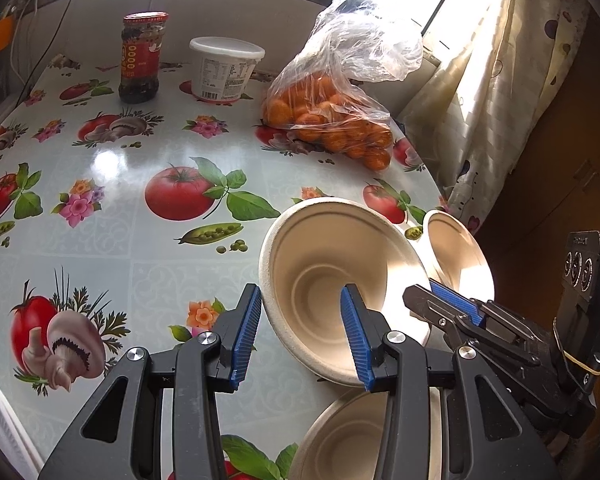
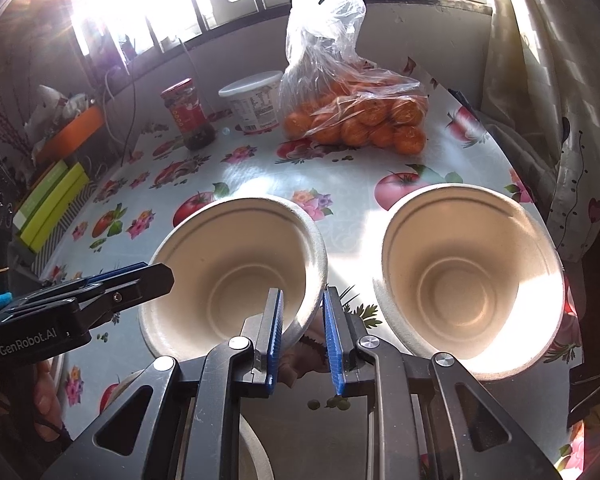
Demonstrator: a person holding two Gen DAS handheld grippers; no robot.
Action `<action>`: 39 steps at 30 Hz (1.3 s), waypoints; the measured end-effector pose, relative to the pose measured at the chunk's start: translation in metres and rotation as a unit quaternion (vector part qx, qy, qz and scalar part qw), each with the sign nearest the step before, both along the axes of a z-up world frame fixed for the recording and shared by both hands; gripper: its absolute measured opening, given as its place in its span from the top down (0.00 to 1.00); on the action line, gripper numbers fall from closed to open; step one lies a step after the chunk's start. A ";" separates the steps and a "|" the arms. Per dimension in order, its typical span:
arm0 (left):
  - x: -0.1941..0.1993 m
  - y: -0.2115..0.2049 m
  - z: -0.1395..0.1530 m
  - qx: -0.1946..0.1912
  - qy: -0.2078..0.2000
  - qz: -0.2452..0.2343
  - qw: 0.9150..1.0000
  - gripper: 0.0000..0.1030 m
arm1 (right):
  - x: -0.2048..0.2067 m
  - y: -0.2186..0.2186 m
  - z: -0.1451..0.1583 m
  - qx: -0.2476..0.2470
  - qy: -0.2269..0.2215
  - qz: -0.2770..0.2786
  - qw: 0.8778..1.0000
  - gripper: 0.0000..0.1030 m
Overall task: Organize plates and bowls
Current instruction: 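Lower the held bowls into other beige bowls and open both tools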
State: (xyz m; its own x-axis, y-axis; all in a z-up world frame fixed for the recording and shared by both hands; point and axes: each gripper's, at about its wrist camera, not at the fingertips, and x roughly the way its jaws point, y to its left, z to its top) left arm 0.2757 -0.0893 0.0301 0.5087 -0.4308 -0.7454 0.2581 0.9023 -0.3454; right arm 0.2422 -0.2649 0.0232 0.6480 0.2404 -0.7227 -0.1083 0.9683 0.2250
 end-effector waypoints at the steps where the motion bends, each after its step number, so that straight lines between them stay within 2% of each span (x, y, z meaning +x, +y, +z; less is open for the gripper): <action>1: -0.001 0.000 0.002 0.000 -0.002 0.000 1.000 0.59 | -0.001 0.000 0.002 0.000 -0.002 0.000 1.000 0.81; 17: -0.021 0.002 0.028 0.001 -0.027 -0.003 1.000 0.59 | -0.021 0.002 0.025 0.000 -0.025 -0.002 1.000 0.80; 30: -0.054 0.005 0.038 -0.003 -0.037 -0.010 0.999 0.59 | -0.054 0.005 0.040 -0.001 -0.040 -0.003 0.999 0.80; 39: -0.078 0.007 0.036 0.002 -0.035 -0.016 0.999 0.59 | -0.076 0.009 0.039 0.003 -0.038 -0.008 0.999 0.80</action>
